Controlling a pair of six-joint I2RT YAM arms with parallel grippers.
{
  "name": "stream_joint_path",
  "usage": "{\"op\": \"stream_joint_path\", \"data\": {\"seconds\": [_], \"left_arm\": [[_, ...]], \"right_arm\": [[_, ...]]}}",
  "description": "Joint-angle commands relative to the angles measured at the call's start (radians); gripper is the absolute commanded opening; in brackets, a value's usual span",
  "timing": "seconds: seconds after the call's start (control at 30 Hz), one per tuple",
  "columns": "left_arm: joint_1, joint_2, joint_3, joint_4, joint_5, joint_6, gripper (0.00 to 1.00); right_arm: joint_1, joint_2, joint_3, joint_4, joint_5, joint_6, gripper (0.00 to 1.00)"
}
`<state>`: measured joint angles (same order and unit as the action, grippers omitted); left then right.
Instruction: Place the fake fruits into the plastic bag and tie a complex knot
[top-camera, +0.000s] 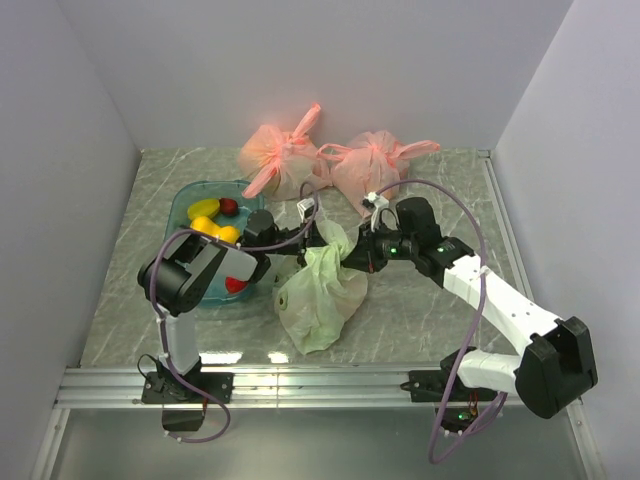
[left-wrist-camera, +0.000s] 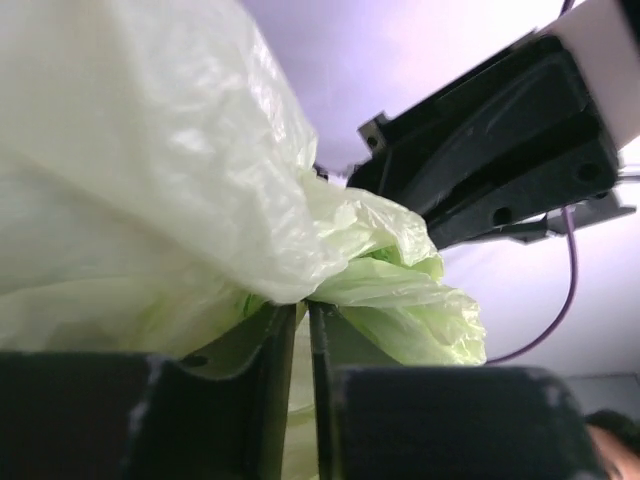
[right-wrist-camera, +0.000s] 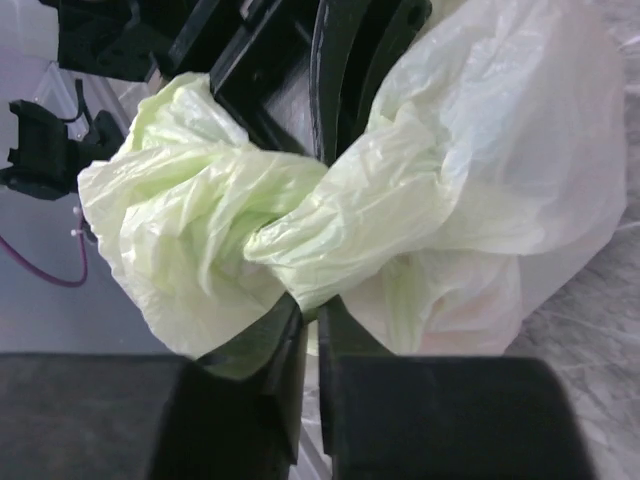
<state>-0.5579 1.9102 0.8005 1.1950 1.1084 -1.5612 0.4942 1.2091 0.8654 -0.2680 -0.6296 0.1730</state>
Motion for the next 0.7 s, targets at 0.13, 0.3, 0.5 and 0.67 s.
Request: {"op": "stream_joint_path", "data": {"seconds": [0.13, 0.3, 0.5, 0.67], "left_arm": [[0.007, -0.132, -0.003, 0.548, 0.021, 0.059, 0.31], [0.044, -0.191, -0.040, 0.419, 0.030, 0.162, 0.37], [0.038, -0.152, -0.017, 0.515, 0.030, 0.064, 0.25], [0.035, -0.146, -0.006, 0.519, 0.030, 0.056, 0.15]], "right_arm": [[-0.023, 0.015, -0.002, -0.100, 0.030, -0.082, 0.00], [-0.040, 0.009, 0.009, -0.093, 0.005, -0.093, 0.00], [-0.039, 0.044, 0.035, -0.060, -0.022, -0.067, 0.00], [-0.040, 0.021, 0.034, -0.048, -0.032, -0.066, 0.00]]}}
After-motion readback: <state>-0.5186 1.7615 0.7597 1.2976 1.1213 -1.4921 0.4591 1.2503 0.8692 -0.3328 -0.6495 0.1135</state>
